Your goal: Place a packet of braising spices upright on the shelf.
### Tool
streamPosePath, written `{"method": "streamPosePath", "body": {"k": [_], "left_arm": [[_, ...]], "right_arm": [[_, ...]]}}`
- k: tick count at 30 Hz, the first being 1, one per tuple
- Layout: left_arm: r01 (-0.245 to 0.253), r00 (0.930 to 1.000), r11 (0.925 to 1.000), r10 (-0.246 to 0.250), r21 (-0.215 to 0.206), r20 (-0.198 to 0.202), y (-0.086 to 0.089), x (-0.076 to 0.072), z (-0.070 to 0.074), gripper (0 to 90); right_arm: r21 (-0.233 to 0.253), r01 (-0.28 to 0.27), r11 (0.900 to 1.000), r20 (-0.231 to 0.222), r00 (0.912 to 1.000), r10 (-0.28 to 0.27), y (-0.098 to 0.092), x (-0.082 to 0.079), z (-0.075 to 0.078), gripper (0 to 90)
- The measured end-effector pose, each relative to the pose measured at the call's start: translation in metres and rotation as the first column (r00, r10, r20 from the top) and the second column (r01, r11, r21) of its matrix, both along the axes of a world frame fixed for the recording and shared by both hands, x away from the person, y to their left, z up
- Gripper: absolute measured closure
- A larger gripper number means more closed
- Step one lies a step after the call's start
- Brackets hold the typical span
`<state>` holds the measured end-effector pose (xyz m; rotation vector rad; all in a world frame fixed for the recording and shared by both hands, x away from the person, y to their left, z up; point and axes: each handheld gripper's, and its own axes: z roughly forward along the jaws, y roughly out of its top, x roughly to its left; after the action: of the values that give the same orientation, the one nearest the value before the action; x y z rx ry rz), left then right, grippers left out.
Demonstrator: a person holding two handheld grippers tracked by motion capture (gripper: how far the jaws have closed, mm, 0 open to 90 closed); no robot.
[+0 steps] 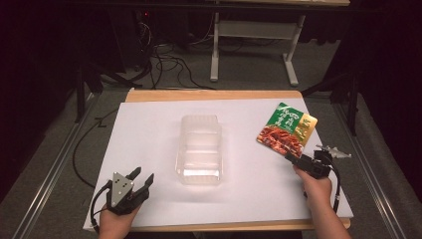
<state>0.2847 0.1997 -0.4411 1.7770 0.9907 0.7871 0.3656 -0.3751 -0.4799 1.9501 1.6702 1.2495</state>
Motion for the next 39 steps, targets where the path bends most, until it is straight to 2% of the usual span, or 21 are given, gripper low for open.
{"method": "streamPosePath", "body": {"k": [2, 3, 5, 8, 9, 10, 11, 13, 15, 17, 21, 25, 27, 32, 33, 34, 35, 37, 39], "left_arm": [[-0.004, 1.0000, 1.0000, 0.004, 0.001, 0.001, 0.000, 0.000, 0.000, 50.5], [-0.005, 1.0000, 1.0000, 0.005, 0.000, -0.001, 0.000, 0.000, 0.000, 50.4], [-0.005, 1.0000, 1.0000, 0.005, 0.003, -0.002, 0.000, 0.000, 0.000, 50.3], [0.001, 1.0000, 0.9999, -0.001, 0.017, -0.010, -0.003, 0.001, -0.002, 49.9], [0.001, 1.0000, 0.9999, -0.001, 0.017, -0.010, -0.003, 0.001, -0.002, 49.7], [0.003, 0.9999, 0.9998, -0.003, 0.019, -0.013, -0.004, 0.001, -0.003, 49.8], [0.004, 0.9999, 0.9997, -0.003, 0.025, -0.016, -0.005, 0.001, -0.003, 49.8], [0.007, 0.9998, 0.9995, -0.006, 0.029, -0.017, -0.007, 0.001, -0.004, 49.6], [0.011, 0.9998, 0.9993, -0.010, 0.035, -0.018, -0.007, 0.001, -0.004, 49.6], [0.014, 0.9997, 0.9991, -0.014, 0.039, -0.019, -0.008, 0.001, -0.004, 49.6], [0.016, 0.9995, 0.9990, -0.015, 0.042, -0.028, -0.009, 0.002, -0.006, 49.5], [0.016, 0.9994, 0.9988, -0.015, 0.046, -0.032, -0.009, 0.002, -0.007, 49.4], [0.016, 0.9993, 0.9988, -0.014, 0.046, -0.033, -0.010, 0.002, -0.007, 49.4], [0.014, 0.9991, 0.9983, -0.012, 0.057, -0.039, -0.011, 0.002, -0.008, 49.4], [0.014, 0.9991, 0.9983, -0.012, 0.057, -0.039, -0.011, 0.002, -0.008, 49.4], [0.014, 0.9992, 0.9983, -0.011, 0.057, -0.039, -0.011, 0.002, -0.008, 49.4], [0.013, 0.9992, 0.9982, -0.011, 0.059, -0.039, -0.011, 0.002, -0.008, 49.3], [0.012, 0.9991, 0.9983, -0.010, 0.057, -0.041, -0.010, 0.002, -0.009, 49.2], [0.012, 0.9991, 0.9982, -0.010, 0.058, -0.042, -0.010, 0.002, -0.009, 49.1]], "right_arm": [[0.011, 0.003, 1.000, 0.003, 1.0000, -0.003, 0.000, 0.001, 0.000, 20.9], [0.048, 0.017, 0.999, 0.009, 0.9998, -0.017, -0.001, 0.003, -0.001, 20.5], [0.055, 0.021, 0.998, 0.011, 0.9997, -0.022, -0.002, 0.004, -0.001, 20.5], [0.086, 0.020, 0.996, 0.037, 0.9990, -0.023, -0.005, 0.003, 0.000, 22.1], [0.086, 0.020, 0.996, 0.037, 0.9990, -0.023, -0.005, 0.003, 0.000, 22.1], [0.095, 0.005, 0.995, 0.070, 0.9975, -0.012, -0.005, 0.002, 0.003, 23.0], [0.100, 0.001, 0.995, 0.078, 0.9969, -0.009, -0.005, 0.002, 0.003, 23.0], [0.092, -0.004, 0.996, 0.083, 0.9965, -0.004, -0.003, 0.001, 0.004, 23.4], [0.105, -0.012, 0.994, 0.089, 0.9960, 0.002, -0.004, 0.001, 0.005, 23.9], [0.101, -0.016, 0.995, 0.097, 0.9952, 0.006, -0.005, 0.001, 0.005, 27.3], [0.045, -0.012, 0.999, 0.096, 0.9954, 0.008, -0.003, 0.003, 0.004, 35.5], [0.011, -0.025, 1.000, 0.060, 0.9979, 0.024, -0.002, 0.004, 0.000, 41.9], [-0.016, -0.038, 0.999, 0.036, 0.9986, 0.039, 0.001, 0.006, -0.001, 47.8], [-0.145, -0.035, 0.989, -0.005, 0.9994, 0.035, 0.009, 0.015, 0.000, 58.4], [-0.145, -0.035, 0.989, -0.005, 0.9994, 0.035, 0.009, 0.015, 0.000, 58.4], [-0.152, -0.033, 0.988, -0.012, 0.9994, 0.031, 0.009, 0.017, 0.000, 62.3], [-0.167, -0.024, 0.986, -0.017, 0.9996, 0.022, 0.008, 0.019, 0.000, 70.2], [-0.170, -0.019, 0.985, -0.019, 0.9997, 0.016, 0.005, 0.019, 0.000, 77.7], [-0.179, -0.018, 0.984, -0.016, 0.9998, 0.015, 0.004, 0.019, 0.000, 80.6]]}}
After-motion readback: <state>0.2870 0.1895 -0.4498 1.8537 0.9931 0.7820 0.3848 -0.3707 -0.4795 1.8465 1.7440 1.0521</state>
